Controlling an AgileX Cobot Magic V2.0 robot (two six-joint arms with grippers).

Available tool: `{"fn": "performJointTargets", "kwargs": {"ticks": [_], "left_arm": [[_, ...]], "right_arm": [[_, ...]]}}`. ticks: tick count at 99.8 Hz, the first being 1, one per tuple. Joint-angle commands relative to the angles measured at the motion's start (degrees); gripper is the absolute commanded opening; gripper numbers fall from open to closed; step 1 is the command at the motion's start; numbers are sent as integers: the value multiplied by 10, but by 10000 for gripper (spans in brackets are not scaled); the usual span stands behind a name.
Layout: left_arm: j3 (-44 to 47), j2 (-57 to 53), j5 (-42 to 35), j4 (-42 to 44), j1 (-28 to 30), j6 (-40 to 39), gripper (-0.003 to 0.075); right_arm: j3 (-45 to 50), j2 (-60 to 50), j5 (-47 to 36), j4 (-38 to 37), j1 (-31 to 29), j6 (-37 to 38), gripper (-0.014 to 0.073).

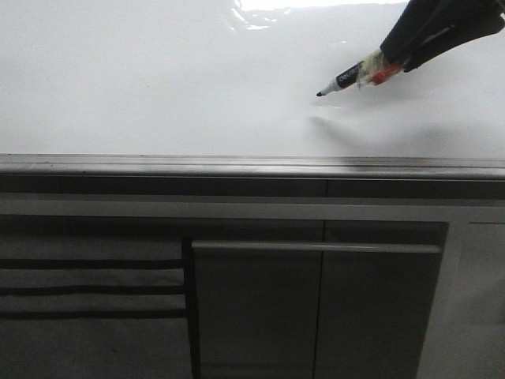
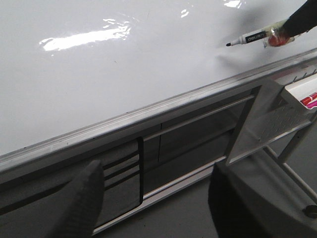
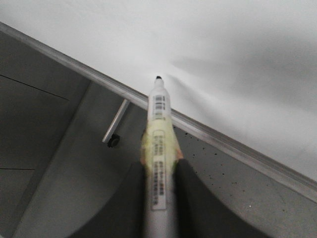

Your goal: Write number 0 on whiteboard

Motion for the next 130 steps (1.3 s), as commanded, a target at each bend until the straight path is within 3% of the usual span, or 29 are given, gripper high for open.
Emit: {"fn": "performJointTargets", "kwargs": {"ticks": [1, 21, 38, 69, 92, 116, 130], "left_arm": [[-15, 2, -51, -8, 2, -7, 420], [-15, 2, -54, -8, 2, -7, 420], [-15, 2, -54, -8, 2, -7, 420], [-15, 2, -54, -8, 2, -7, 420], [-15, 2, -54, -8, 2, -6, 420], [-28, 16, 3, -17, -4, 48, 420], [-69, 64, 71, -81, -33, 160, 420]], "right_arm": [[-29, -8, -19, 20, -1, -8, -36], [-82, 41, -21, 16, 9, -8, -36], [-98, 89, 48, -18, 17, -7, -36], [-129, 65, 64, -13, -29, -1, -36], [-163, 65, 68, -6, 12, -4, -36], [-134, -6, 136, 10, 58, -73, -36], [-69, -81, 135, 12, 112, -196, -36]]}}
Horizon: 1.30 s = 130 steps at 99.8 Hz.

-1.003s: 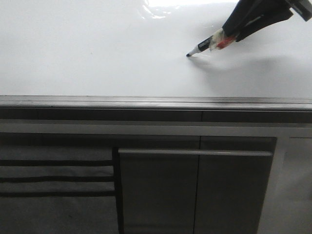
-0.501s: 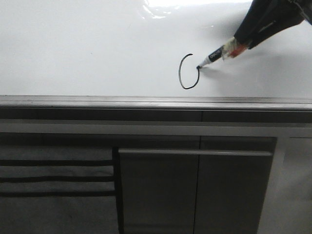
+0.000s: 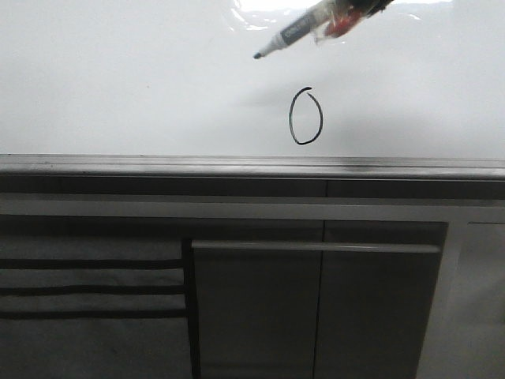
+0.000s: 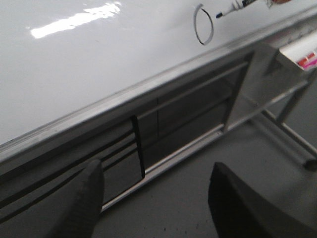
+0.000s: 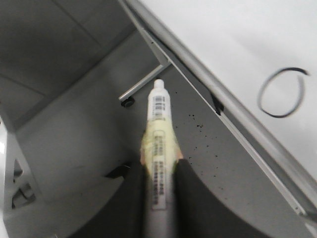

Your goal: Write number 0 on whiteboard

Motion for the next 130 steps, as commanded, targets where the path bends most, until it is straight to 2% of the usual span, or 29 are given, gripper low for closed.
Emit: {"fn": "performJointTargets", "kwargs": {"ticks": [1, 12, 22, 29, 46, 70, 79, 99, 109, 120, 130], "left_arm": [[-44, 33, 4, -55, -21, 76, 420], [-75, 86, 29, -109, -65, 182, 421], [-106, 138, 32, -111, -111, 234, 421], [-133, 176, 31, -111, -144, 260, 421], [-203, 261, 26, -106, -205, 275, 421], [-243, 322, 30, -97, -209, 275, 410], [-243, 323, 25, -97, -209, 275, 348], [-243, 323, 26, -97, -209, 275, 133], [-243, 323, 26, -97, -209, 275, 52], [-243, 323, 26, -97, -209, 275, -19], [-243, 323, 23, -95, -204, 273, -20]], "right_arm": [[23, -65, -1, 33, 32, -84, -36], [67, -113, -20, 33, 84, -157, -36], [80, -132, -4, 33, 111, -232, -36], [80, -134, -4, 33, 122, -247, -36], [80, -134, -6, 33, 126, -291, -36], [80, -134, -11, 33, 126, -299, -36], [80, -134, -5, 35, 126, -299, -36], [80, -134, -5, 33, 126, -299, -30], [80, -134, -12, 33, 126, -299, 45], [79, -134, -14, 32, 124, -292, 225], [66, -140, -13, 1, 109, -251, 334]]}}
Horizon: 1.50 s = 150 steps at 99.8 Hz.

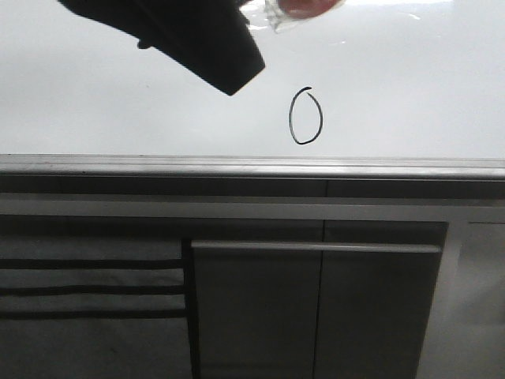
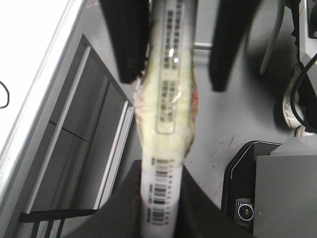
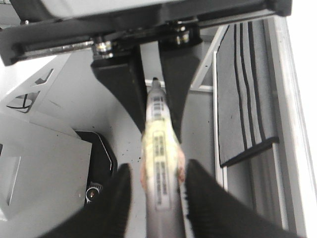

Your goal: Write number 0 on whiteboard

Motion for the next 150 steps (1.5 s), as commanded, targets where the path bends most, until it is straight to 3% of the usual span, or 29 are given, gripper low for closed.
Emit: {"fn": "performJointTargets", "kwargs": {"ticks": [1, 17, 34, 44, 79, 122, 150], "left_arm": [[-20, -12, -32, -12, 1, -2, -20], [15, -17, -116, -11, 49, -58, -20], [132, -8, -419, -71, 103, -92, -20], [157, 21, -532, -126, 124, -92, -20], [65, 134, -445, -190, 246, -92, -20], [-26, 201, -333, -185, 276, -92, -15], [-26, 201, -329, -173, 276, -92, 203]], "right_arm": [[-27, -22, -13, -2, -18, 35, 336], [-39, -71, -5, -30, -96, 136, 331], [33, -152, -21, -13, -172, 170, 331], [84, -188, -60, -13, -173, 170, 331], [142, -215, -76, -10, -173, 171, 331], [142, -215, -76, -9, -173, 171, 331], [142, -215, -74, -9, -173, 171, 331]]}}
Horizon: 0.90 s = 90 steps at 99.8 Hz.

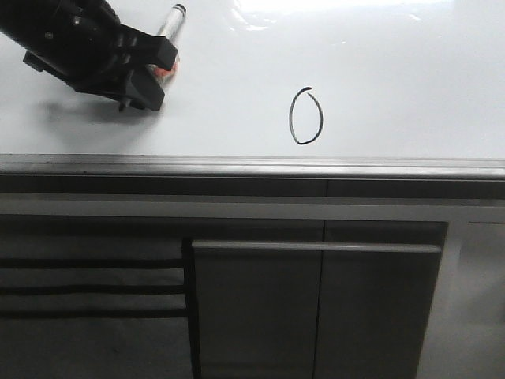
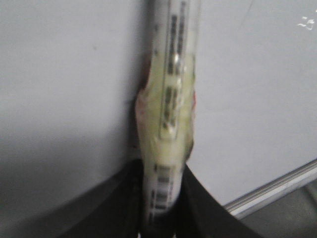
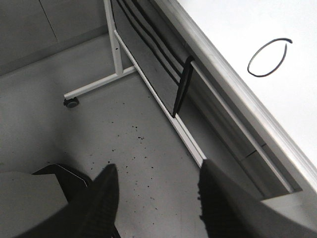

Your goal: Write number 0 on whiteboard

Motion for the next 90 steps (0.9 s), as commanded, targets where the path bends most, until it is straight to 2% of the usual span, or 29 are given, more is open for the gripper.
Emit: {"fn": "performJointTargets", "kwargs": {"ticks": [1, 17, 37, 45, 57, 64, 72, 76, 81, 85, 90], "left_arm": [[-18, -10, -37, 1, 5, -6, 213], [-18, -10, -31, 11, 5, -6, 312], [-18, -31, -5, 19, 5, -6, 319], [-18, -62, 26, 44, 6, -6, 319], [-18, -129, 116, 91, 15, -11, 318], [-18, -173, 192, 141, 24, -52, 318], [-18, -230, 251, 228, 33, -152, 318], [-14, -263, 265, 274, 34, -205, 317], [0, -305, 264, 317, 34, -256, 312], [20, -336, 251, 338, 34, -279, 310], [55, -388, 224, 342, 34, -294, 295]], "right_arm": [[-14, -5, -21, 26, -5, 0, 331], [-14, -5, -22, 26, -5, 0, 331], [-16, -8, -23, 16, -6, 0, 331], [-17, -20, -23, -8, -11, 22, 331], [-17, -51, -16, -137, -23, 127, 331], [-17, -69, 1, -241, -27, 244, 331], [-16, -88, 15, -339, -29, 396, 330], [-13, -103, 9, -364, -30, 470, 330], [0, -125, -16, -370, -30, 523, 326], [15, -149, -50, -367, -30, 542, 304], [43, -179, -94, -347, -30, 542, 223]]}}
